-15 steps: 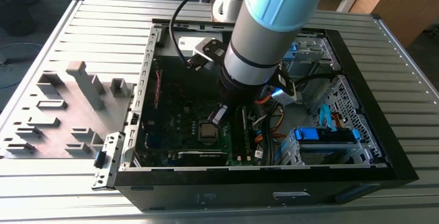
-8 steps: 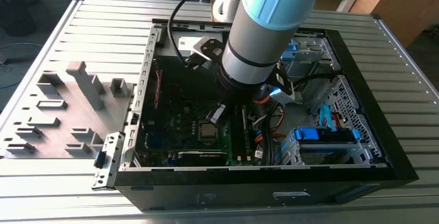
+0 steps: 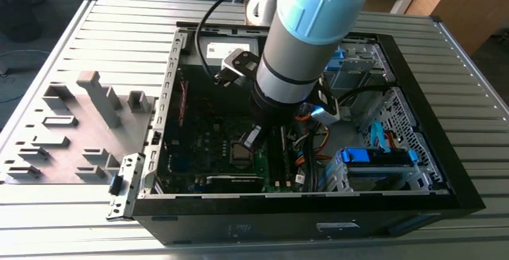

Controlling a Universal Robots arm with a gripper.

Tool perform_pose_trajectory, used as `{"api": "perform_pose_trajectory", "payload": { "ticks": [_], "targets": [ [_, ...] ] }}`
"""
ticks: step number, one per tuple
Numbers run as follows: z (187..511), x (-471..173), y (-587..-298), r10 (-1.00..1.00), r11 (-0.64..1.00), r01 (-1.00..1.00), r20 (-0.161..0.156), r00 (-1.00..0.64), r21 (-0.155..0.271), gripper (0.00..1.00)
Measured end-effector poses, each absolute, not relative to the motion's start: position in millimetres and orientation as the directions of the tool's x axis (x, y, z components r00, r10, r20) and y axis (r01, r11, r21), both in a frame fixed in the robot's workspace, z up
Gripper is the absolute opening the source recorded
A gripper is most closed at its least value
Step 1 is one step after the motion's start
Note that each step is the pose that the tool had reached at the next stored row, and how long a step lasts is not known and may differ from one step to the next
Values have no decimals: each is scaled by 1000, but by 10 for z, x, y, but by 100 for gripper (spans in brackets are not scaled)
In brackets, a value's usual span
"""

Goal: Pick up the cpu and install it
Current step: 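Install the first cpu locking lever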

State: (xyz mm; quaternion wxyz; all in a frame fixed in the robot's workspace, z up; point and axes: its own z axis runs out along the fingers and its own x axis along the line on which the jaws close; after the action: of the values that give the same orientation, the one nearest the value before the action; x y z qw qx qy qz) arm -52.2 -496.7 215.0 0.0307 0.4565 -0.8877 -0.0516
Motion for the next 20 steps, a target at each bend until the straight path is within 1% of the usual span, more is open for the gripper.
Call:
{"api": "perform_pose_trajectory", "payload": {
  "ticks": [8,20],
  "targets": [
    [2024,-521,-5014,-812,580,-806,7,-583,119,11],
    [2018,-557,-5024,-812,580,-806,6,-584,118,11]
  ]
}}
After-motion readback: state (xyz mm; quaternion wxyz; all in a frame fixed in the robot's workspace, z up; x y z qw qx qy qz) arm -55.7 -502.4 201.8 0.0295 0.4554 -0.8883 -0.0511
